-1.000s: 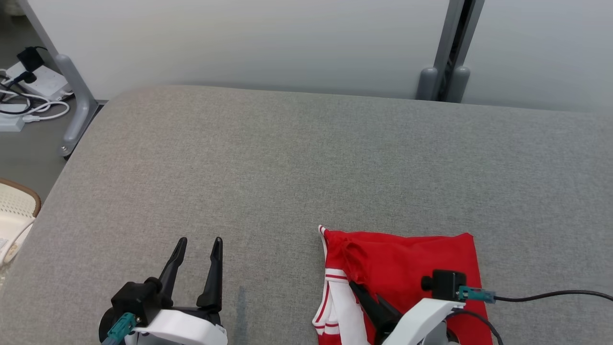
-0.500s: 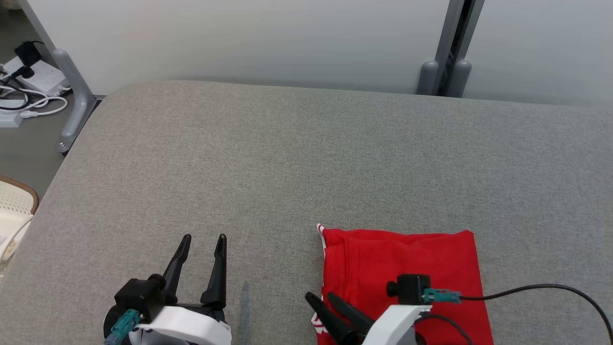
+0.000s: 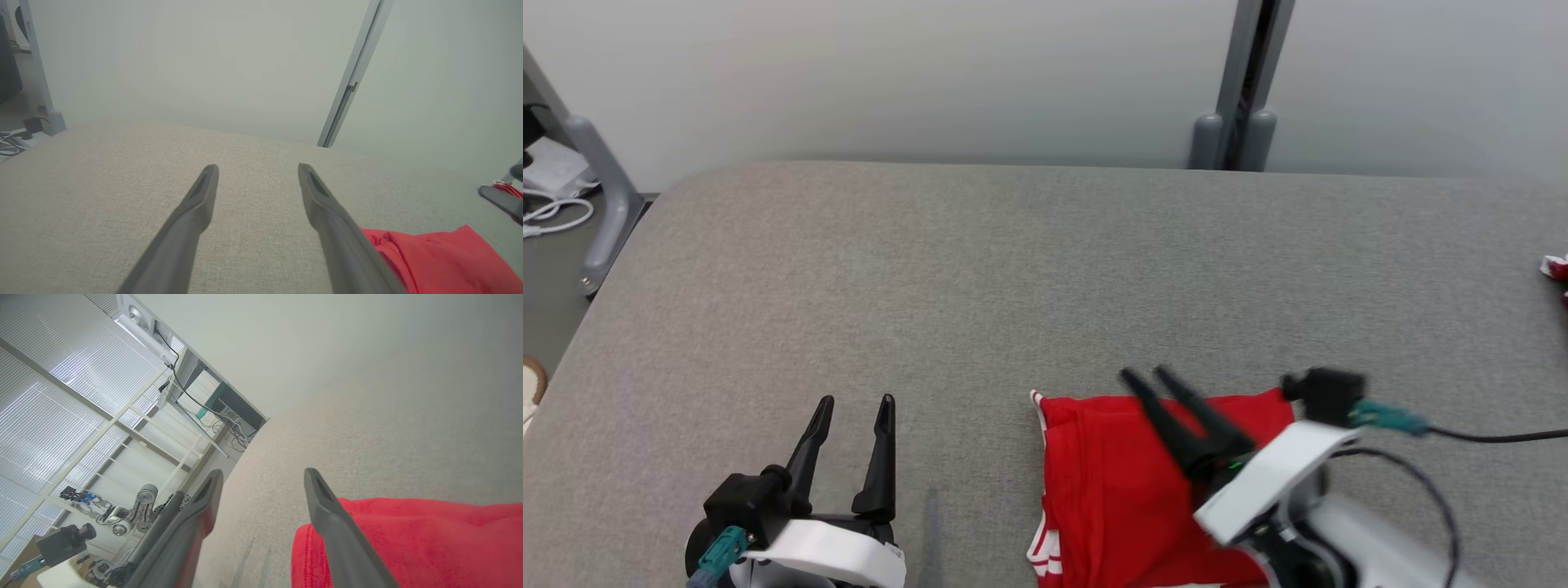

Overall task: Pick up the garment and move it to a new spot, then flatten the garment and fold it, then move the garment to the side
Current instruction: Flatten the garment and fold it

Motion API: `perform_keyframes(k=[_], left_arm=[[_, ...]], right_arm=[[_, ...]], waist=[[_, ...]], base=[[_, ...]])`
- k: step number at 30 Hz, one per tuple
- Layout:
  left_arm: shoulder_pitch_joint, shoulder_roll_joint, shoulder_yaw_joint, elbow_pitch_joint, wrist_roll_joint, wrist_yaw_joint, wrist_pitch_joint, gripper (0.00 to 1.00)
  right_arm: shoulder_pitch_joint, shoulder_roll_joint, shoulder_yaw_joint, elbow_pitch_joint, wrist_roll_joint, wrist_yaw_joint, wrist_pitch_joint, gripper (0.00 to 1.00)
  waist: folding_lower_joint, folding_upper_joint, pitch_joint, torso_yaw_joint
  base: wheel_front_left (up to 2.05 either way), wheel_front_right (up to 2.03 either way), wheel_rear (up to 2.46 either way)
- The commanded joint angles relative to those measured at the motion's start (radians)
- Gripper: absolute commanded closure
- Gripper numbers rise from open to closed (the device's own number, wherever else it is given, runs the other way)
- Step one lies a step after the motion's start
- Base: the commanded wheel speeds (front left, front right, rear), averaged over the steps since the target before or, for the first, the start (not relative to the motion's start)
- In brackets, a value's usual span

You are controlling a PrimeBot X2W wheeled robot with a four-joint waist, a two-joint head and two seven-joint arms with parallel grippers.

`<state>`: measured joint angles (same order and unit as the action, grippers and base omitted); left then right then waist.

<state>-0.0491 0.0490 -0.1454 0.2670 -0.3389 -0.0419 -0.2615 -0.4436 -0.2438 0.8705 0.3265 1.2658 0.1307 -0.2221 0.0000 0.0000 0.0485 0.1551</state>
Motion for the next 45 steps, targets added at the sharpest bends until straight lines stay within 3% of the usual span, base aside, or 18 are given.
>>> perform_keyframes(k=[1,8,12,17,24,31,45], left_arm=[[-0.003,0.004,0.006,-0.005,0.005,-0.001,-0.004,0.0],[0.009,0.004,0.023,-0.031,0.006,-0.004,-0.004,0.0],[0.01,0.004,0.032,-0.049,0.004,-0.006,-0.004,0.0],[0.021,0.004,0.039,-0.07,0.007,-0.008,-0.004,0.0],[0.044,0.004,0.044,-0.103,0.022,0.001,-0.004,0.0],[0.066,0.004,0.038,-0.139,0.046,0.016,-0.004,0.0],[0.08,0.004,0.024,-0.138,0.061,0.021,-0.004,0.0]], right_arm=[[-0.009,-0.029,-0.019,-0.005,-0.021,0.0,-0.014,0.0],[0.007,-0.162,-0.21,-0.004,-0.233,0.0,-0.043,0.0],[0.062,-0.194,-0.376,-0.03,-0.48,0.0,-0.044,0.0],[0.175,-0.138,-0.584,-0.088,-0.71,0.0,-0.044,0.0],[0.318,-0.014,-0.771,-0.174,-0.897,0.0,-0.044,0.0],[0.39,0.057,-0.818,-0.202,-0.988,0.0,-0.044,0.0],[0.403,0.067,-0.817,-0.195,-1.009,0.0,-0.045,0.0]], waist=[[0.0,0.0,-0.012,-0.015],[0.0,0.0,-0.027,-0.06],[0.0,0.0,-0.029,-0.076],[0.0,0.0,-0.039,-0.09],[0.0,0.0,-0.051,-0.099],[0.0,0.0,-0.054,-0.094],[0.0,0.0,-0.054,-0.081]], base=[[0.0,0.0,0.0],[0.0,0.0,0.0],[0.0,0.0,0.0],[0.0,0.0,0.0],[0.0,0.0,0.0],[0.0,0.0,0.0],[0.0,0.0,0.0]])
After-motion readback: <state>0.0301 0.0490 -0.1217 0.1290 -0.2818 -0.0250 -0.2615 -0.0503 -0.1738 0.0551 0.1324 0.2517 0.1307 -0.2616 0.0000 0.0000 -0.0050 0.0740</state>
